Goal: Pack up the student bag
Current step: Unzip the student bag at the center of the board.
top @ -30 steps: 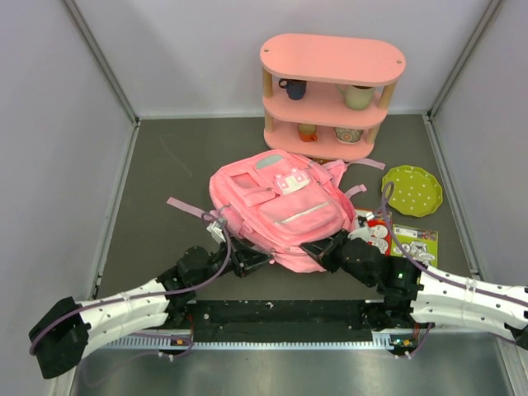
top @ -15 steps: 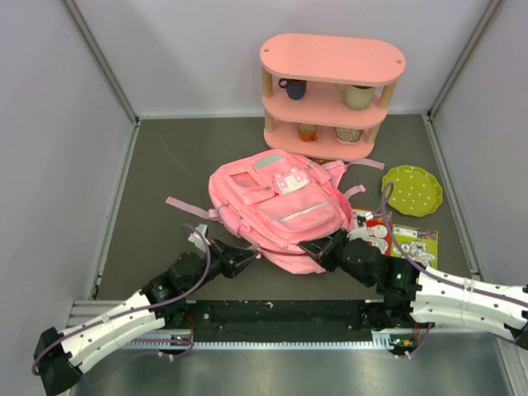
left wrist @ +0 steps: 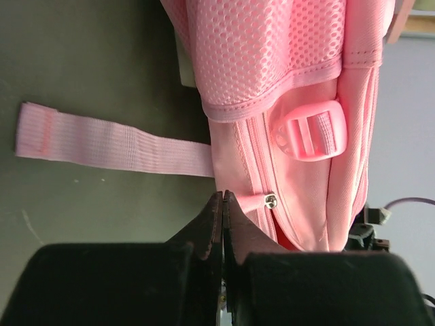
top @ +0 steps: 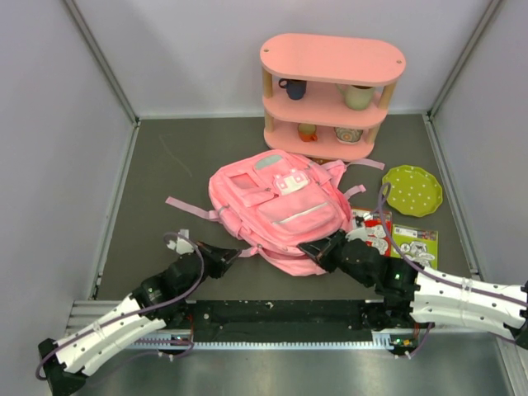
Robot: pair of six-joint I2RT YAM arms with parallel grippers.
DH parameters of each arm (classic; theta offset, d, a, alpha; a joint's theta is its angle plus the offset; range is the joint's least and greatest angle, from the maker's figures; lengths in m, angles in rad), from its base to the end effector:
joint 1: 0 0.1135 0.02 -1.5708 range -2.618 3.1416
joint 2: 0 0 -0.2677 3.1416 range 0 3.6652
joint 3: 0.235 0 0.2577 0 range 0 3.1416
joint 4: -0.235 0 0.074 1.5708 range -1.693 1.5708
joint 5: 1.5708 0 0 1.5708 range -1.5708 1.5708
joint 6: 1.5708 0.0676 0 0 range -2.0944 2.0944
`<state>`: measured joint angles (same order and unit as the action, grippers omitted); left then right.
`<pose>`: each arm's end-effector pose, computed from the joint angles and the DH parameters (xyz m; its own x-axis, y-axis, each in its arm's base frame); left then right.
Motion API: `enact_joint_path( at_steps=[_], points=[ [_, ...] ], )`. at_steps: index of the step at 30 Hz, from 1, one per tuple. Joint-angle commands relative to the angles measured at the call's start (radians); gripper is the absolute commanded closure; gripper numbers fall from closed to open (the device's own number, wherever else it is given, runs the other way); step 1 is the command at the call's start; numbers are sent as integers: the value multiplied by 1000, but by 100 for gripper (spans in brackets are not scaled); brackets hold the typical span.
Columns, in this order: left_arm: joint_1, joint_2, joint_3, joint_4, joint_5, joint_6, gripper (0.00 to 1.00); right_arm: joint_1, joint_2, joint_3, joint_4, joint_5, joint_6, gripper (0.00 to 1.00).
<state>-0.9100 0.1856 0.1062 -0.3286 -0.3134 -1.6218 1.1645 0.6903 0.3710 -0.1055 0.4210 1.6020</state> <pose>0.1014 -0.0965 0.1480 -0.5642 -0.8222 -0.0754 -0.2726 0.2717 -0.9230 0.1021 0.1673 0.2063 -0.6858 0.7142 -0.1399 0.1844 0.3565 0.9159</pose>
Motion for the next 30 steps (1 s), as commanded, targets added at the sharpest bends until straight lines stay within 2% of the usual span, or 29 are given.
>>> enact_joint_path(
  at_steps=[1,4,5,7,8,9,11,12,14,15,19,24,28,30],
  points=[
    [5,-2,75,-128,-89,77,100,-9,23,34,86,36,-28,100],
    [5,-2,96,-156,-102,115,100,-8,40,40,95,30,-34,100],
    [5,2,114,-156,-105,138,96,-8,47,43,96,25,-42,100],
    [5,17,147,-167,-121,216,85,-8,58,57,99,16,-60,100],
    [5,28,183,-168,-125,255,64,-8,64,62,98,15,-65,100],
    [5,43,202,-155,-127,337,56,-8,69,65,98,12,-70,100],
    [5,107,248,-116,-84,445,45,-8,72,71,99,12,-79,100],
    [5,135,260,-71,-47,579,37,-9,77,72,98,10,-79,100],
    [3,242,314,-49,36,667,33,-8,78,77,98,7,-86,100],
    [5,280,325,-35,60,768,29,-8,80,77,99,6,-86,100],
    [5,475,406,-44,118,928,26,-6,77,80,98,-2,-90,100],
    [5,624,466,-72,162,1076,25,-8,71,80,98,-2,-93,100],
    [8,664,461,-38,175,1116,25,-8,67,80,98,-4,-96,100],
    [11,675,452,17,230,1143,26,-8,63,77,98,-5,-96,100]
  ],
)
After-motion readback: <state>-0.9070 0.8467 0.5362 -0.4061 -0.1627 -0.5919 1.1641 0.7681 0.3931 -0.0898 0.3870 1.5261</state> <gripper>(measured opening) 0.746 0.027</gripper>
